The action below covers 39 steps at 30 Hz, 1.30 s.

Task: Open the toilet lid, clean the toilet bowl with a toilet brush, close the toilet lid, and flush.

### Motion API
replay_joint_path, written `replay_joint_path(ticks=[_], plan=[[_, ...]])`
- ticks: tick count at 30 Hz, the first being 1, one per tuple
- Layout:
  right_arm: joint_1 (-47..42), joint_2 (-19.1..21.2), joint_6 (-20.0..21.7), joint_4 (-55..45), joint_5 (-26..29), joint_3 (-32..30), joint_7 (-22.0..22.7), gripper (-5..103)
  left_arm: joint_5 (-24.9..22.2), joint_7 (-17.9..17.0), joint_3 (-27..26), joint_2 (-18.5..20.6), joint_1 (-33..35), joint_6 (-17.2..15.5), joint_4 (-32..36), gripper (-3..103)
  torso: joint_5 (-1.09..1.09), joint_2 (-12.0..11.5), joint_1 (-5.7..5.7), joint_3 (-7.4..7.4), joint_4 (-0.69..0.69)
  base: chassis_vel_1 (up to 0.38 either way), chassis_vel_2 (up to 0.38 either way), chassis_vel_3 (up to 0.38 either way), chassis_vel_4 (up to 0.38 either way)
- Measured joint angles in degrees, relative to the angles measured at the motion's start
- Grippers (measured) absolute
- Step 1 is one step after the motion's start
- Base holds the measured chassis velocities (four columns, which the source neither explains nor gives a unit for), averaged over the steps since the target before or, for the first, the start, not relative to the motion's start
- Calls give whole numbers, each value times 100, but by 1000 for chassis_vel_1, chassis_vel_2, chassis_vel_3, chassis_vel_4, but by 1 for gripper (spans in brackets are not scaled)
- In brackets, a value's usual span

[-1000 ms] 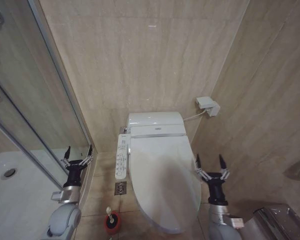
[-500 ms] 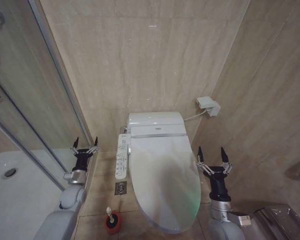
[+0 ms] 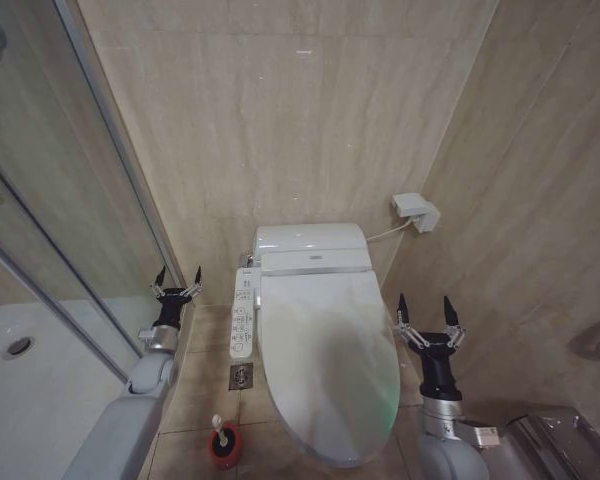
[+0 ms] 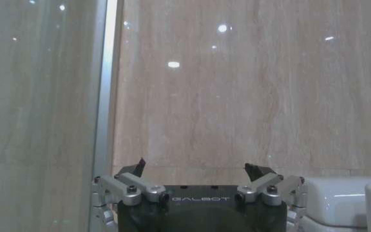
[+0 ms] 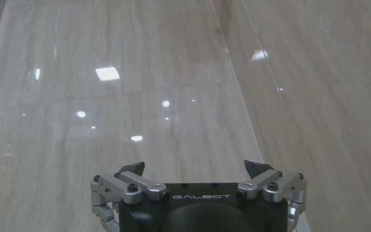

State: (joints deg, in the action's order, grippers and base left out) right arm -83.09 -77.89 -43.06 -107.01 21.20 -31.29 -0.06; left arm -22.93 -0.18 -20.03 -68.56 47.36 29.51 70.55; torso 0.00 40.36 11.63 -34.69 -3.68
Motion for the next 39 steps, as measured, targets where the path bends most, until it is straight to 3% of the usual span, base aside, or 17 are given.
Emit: replay_joint_path(ticks=[26,39], plan=[[376,8,-48,526,-265,34,101,100,-25,76,308,-9,-459,-108,-430,100,1,1,-3,1,1,-30,35,37,-39],[376,10,-118,585,-318,67,115,100,-39,423,593,-43,-826,-15,-958,100,0,0,2,-1,1,-30,28,37,-27]])
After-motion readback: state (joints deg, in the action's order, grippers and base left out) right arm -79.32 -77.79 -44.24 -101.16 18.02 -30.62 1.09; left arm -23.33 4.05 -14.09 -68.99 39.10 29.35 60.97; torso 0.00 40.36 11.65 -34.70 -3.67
